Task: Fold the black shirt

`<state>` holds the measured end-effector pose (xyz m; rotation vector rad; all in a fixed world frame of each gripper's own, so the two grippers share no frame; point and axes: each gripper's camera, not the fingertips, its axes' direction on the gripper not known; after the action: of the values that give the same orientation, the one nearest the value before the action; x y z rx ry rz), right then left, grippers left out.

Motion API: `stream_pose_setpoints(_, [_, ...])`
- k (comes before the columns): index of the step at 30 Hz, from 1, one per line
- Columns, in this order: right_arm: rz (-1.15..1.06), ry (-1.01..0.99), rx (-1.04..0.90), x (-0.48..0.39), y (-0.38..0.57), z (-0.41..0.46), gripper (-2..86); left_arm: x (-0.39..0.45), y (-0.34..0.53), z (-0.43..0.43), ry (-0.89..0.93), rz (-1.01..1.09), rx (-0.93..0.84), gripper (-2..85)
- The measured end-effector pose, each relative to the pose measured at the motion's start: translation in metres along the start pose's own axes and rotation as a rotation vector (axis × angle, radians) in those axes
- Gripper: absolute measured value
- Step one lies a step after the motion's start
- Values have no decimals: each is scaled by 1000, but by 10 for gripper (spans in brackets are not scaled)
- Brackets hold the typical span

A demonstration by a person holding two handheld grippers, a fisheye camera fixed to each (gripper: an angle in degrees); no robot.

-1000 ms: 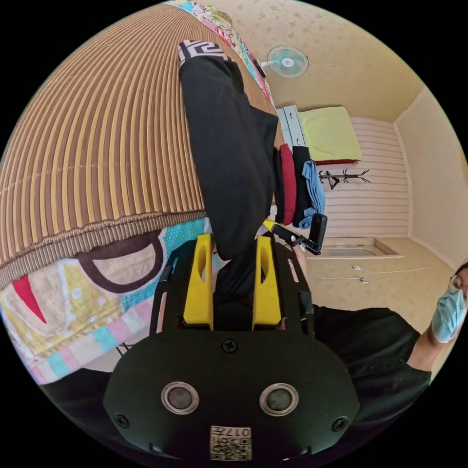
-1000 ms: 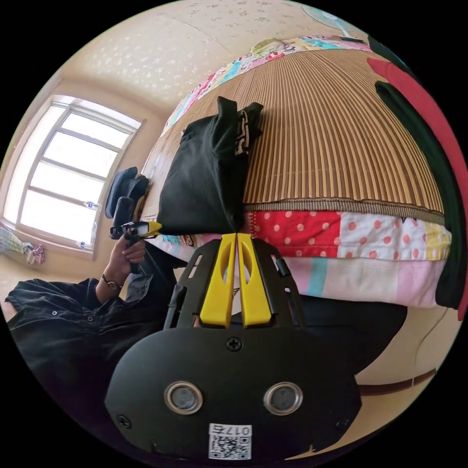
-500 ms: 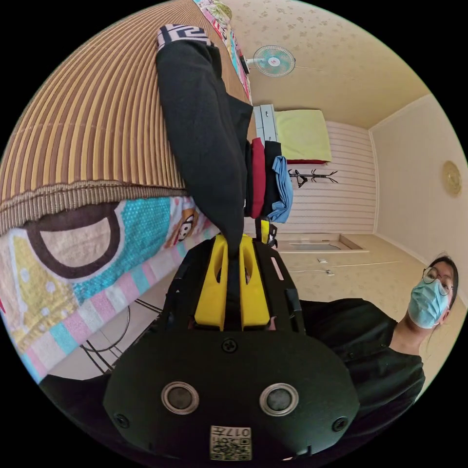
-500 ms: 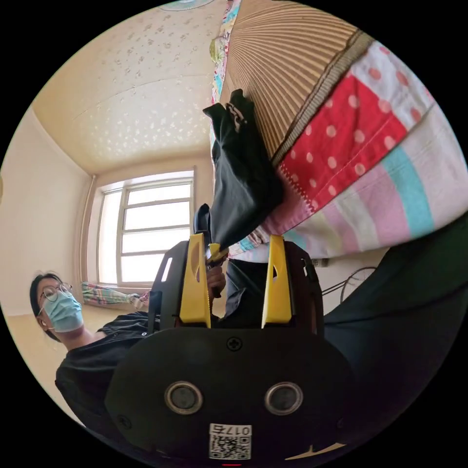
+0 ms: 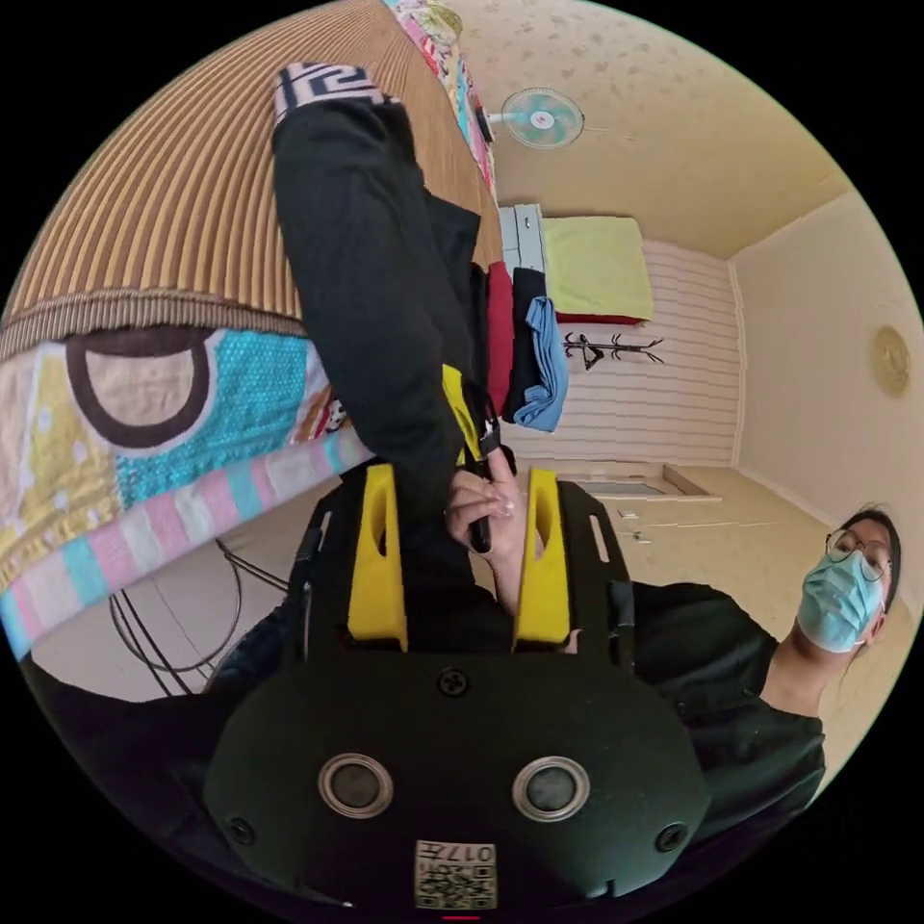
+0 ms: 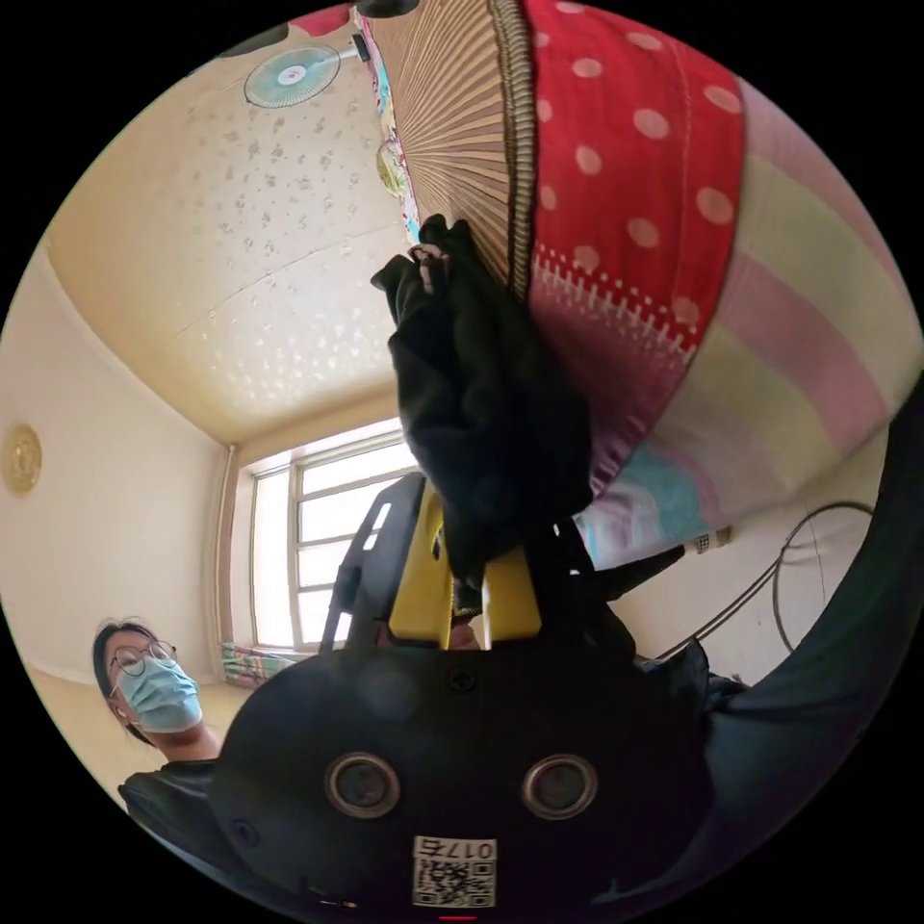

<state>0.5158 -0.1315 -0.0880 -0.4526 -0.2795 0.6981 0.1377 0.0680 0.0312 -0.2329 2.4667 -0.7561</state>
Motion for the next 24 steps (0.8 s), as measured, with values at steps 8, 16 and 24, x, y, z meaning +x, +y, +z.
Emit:
stream_pose_setpoints(8, [139, -98, -3, -1, 13, 6, 12, -39, -8, 18, 62, -90, 46, 204])
stream_pose_setpoints(16, [48, -48, 36, -14, 33, 2, 44, -5, -15, 44, 126, 97, 17, 49])
stream_pose_setpoints(24, [-339, -5, 8, -114, 62, 11, 1, 98, -20, 64, 225, 376, -7, 47])
